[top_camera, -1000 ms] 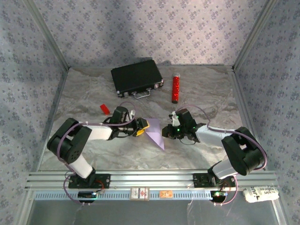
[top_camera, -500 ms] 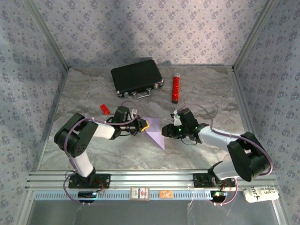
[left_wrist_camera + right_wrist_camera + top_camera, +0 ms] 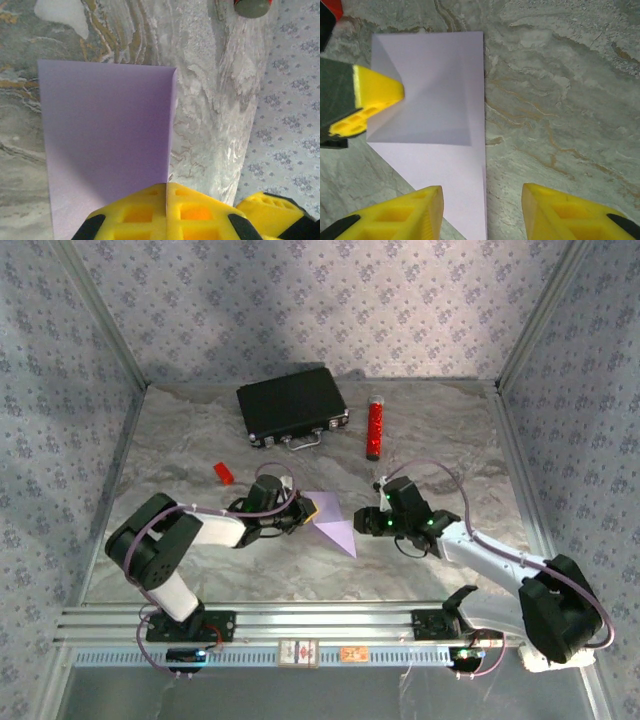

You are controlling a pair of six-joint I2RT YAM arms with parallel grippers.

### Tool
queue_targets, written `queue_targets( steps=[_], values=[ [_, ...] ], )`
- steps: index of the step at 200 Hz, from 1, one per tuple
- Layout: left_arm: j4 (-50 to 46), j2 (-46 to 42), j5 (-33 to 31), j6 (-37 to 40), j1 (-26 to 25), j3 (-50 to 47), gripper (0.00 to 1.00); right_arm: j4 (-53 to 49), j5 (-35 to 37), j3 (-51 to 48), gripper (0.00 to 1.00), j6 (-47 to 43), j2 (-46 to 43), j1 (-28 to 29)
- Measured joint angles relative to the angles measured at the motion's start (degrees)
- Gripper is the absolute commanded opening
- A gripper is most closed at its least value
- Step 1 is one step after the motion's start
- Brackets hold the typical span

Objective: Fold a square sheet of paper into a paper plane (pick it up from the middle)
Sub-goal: Fourth fold the wing at the center of the table.

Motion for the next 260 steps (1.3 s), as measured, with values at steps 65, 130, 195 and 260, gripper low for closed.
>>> queue_targets(
  steps=[65,130,195,260],
  values=[
    [-1.3,-1.2,-0.8,0.1,-0.7,0.1,0.23,5.9,12.0,-5.4,0.49,-9.7,-3.5,12.5],
    [-1.1,-0.8,1.2,0.1,-0.7,1.3,0.16,13.7,23.4,-9.0,0.49,-22.5,-0.9,24.2],
    [-1.1,-0.8,2.1,0.1,-0.7,1.3,0.16,17.0,34.8,-7.2,0.47,-27.2,9.3,29.2],
    [-1.2,-0.7,2.3,0.1,-0.7,1.6,0.12,18.6,40.5,-6.4,0.38,-28.1,12.9,30.7]
  ],
)
